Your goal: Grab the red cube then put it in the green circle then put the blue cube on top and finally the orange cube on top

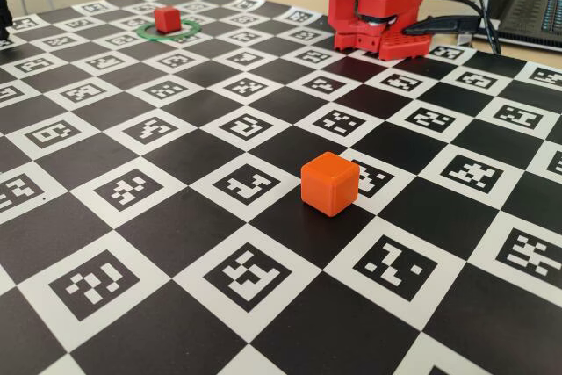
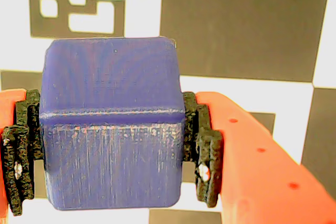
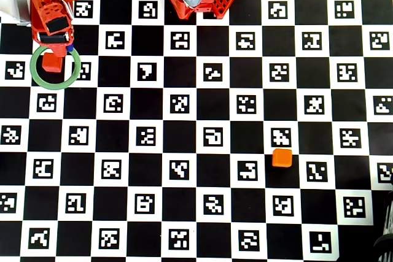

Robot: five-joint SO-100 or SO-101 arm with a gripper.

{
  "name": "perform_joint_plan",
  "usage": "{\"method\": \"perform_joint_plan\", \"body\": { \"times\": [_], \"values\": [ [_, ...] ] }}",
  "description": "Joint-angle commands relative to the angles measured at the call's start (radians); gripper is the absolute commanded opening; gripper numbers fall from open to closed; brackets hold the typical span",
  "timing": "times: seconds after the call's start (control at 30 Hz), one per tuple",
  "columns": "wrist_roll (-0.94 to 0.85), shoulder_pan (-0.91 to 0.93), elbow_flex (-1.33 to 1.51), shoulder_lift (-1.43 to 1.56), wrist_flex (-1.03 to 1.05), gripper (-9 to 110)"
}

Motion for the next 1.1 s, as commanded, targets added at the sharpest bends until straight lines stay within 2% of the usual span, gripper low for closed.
{"method": "perform_joint_plan", "body": {
  "times": [0.0, 0.57, 1.07],
  "values": [
    [0.023, 0.002, -0.054, -0.015, -0.017, 4],
    [0.071, 0.009, -0.242, -0.238, -0.037, 3],
    [0.075, 0.018, -0.324, -0.313, -0.035, 3]
  ]
}}
